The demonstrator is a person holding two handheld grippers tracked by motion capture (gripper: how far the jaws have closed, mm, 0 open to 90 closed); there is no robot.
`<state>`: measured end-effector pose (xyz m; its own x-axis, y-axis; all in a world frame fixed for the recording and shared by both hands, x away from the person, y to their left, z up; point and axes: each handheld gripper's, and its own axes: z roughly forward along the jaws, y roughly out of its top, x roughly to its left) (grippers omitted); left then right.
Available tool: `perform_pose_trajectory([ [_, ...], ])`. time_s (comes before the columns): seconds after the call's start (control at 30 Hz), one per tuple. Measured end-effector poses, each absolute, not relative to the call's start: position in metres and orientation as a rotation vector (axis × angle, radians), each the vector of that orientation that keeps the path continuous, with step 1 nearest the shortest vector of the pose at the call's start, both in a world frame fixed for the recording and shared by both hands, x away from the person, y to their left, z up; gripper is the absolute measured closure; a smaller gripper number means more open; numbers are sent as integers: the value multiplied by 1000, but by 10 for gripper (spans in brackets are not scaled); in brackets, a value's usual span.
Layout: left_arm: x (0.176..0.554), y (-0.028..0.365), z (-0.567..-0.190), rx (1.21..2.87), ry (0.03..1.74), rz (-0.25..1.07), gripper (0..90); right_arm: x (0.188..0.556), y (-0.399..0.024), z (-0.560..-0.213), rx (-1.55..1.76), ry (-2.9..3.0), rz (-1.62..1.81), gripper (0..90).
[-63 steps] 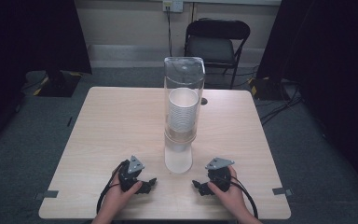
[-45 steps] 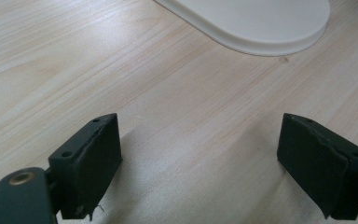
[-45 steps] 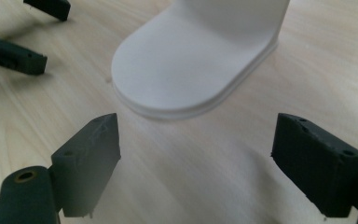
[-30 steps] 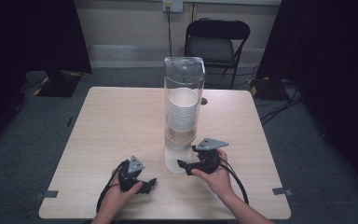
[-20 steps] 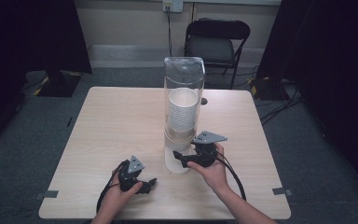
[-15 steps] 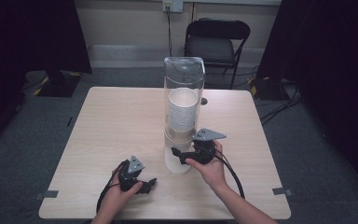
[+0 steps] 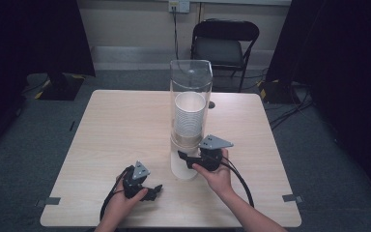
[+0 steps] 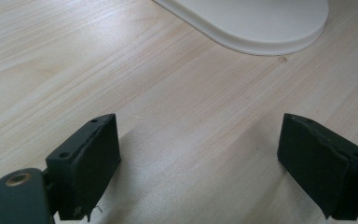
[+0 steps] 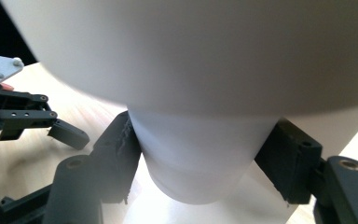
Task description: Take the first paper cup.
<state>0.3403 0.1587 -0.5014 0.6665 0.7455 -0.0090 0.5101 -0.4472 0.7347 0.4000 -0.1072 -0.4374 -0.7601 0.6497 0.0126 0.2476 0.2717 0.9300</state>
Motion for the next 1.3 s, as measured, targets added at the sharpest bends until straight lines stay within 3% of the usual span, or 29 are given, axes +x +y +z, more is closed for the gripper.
perform_pose_trajectory([
  [1.3,340,159,-501,2151,962,413,125,403,-109,-443,768,2196,1486,366],
])
